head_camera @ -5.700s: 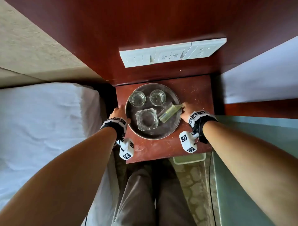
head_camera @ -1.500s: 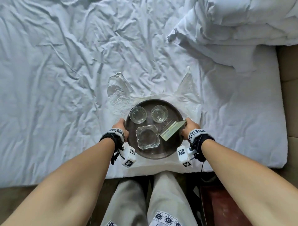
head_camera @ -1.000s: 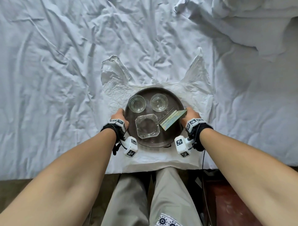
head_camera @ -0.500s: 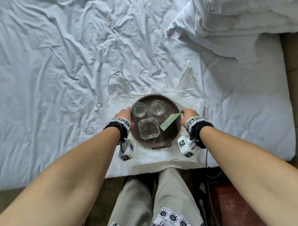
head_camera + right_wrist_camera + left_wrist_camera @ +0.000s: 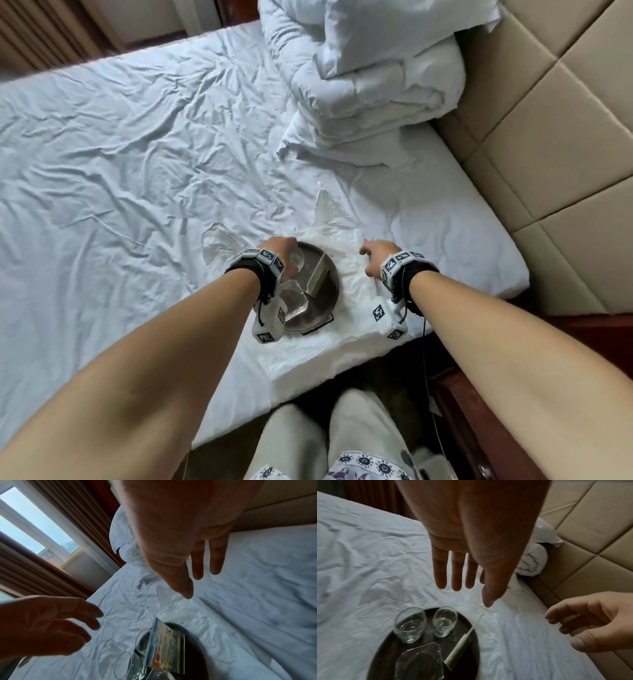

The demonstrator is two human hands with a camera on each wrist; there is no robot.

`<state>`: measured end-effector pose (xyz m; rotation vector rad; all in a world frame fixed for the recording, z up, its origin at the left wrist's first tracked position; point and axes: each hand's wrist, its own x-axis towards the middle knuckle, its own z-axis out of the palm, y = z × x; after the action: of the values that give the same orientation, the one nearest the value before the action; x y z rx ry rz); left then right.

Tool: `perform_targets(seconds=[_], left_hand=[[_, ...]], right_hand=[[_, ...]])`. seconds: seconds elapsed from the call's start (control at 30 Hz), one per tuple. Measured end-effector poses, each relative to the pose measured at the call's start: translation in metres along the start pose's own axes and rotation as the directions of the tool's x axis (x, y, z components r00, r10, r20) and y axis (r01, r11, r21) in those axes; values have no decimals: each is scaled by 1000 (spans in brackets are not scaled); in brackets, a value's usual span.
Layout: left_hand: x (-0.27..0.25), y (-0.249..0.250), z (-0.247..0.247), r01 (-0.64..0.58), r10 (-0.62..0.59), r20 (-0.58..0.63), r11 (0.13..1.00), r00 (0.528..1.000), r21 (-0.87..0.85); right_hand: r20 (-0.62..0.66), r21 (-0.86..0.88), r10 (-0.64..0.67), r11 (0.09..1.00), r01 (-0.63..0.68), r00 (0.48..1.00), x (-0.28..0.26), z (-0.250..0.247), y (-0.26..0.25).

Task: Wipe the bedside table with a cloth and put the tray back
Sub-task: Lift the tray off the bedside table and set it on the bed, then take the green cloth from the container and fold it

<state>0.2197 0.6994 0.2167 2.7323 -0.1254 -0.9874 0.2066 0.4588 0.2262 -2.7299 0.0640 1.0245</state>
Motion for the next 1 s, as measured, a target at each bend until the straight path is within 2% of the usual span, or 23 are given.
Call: perform_targets(seconds=[0.23,0.43,0.57,0.77,0.9,1.0], left_hand=[[-15,111,4,-187,184,53,981,981,47],[-52,224,49,-356,341,135,929,930,102],[-92,293,103,-464,433,187,867,882,181],[-171,379,199,-611,535,301,729,790,308],[-215,416,266,-683,567,387,658,727,319],[-236,441,312,-710,545,465,609,698,353]], right_hand=[[-100,178,124,979,-105,987,-79,-5,77],[-133,329,267,920,-212,955,-168,22,161],[-161,409,334,879,-245,929,-238,60,218],[-124,502,472,788,-355,873,-342,141,291],[-71,565,535,718,-408,842,-402,198,328],[-14,625,591,635,-454,807,-438,242,350]])
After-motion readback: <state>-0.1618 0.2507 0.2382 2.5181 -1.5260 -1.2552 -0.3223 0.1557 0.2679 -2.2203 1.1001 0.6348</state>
